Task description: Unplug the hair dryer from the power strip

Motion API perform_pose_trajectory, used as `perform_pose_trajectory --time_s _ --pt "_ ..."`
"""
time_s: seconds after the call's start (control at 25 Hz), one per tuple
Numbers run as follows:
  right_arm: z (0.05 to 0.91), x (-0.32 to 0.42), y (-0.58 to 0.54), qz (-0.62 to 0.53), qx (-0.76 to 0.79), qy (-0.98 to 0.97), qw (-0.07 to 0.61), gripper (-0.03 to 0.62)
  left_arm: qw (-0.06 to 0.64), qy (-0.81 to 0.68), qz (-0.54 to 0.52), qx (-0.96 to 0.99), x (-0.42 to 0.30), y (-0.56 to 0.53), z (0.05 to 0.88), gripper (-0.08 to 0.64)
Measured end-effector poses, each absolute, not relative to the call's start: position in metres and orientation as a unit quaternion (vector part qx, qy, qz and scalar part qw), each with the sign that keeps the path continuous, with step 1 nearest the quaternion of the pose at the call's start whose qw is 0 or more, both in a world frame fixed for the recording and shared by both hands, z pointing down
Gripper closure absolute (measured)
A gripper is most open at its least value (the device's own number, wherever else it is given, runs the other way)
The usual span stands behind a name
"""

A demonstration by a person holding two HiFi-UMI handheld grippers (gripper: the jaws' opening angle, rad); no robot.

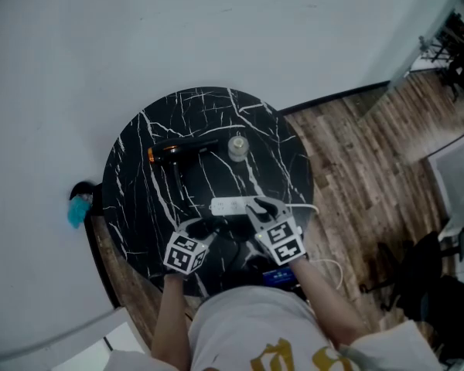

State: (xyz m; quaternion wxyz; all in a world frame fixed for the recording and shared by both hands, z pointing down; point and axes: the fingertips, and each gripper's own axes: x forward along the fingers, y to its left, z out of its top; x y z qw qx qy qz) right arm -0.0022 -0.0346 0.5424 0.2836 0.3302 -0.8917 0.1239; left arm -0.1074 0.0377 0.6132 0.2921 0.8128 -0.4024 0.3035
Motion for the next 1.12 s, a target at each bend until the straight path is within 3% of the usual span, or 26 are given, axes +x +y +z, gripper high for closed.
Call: perform_pose_trajectory --time_s 0.4,0.8,1.12 --pt "0.520 -0.006 -0.048 0.117 0.349 -0.895 0.251 0.502 0.245 -0.443 0.297 0.809 -0.138 0.019 0.570 0.373" --pt "0.506 -0.011 -0.056 0.111 0.357 -0.898 0.234 0.502 0.313 -0.353 0.303 0.828 -0.141 0.039 0.570 0.348" --pt "0.492 -0.018 -0.065 0.139 0.366 -0.899 0.198 0.502 0.229 -0.509 0.177 0.810 -0.166 -0.026 0.502 0.351"
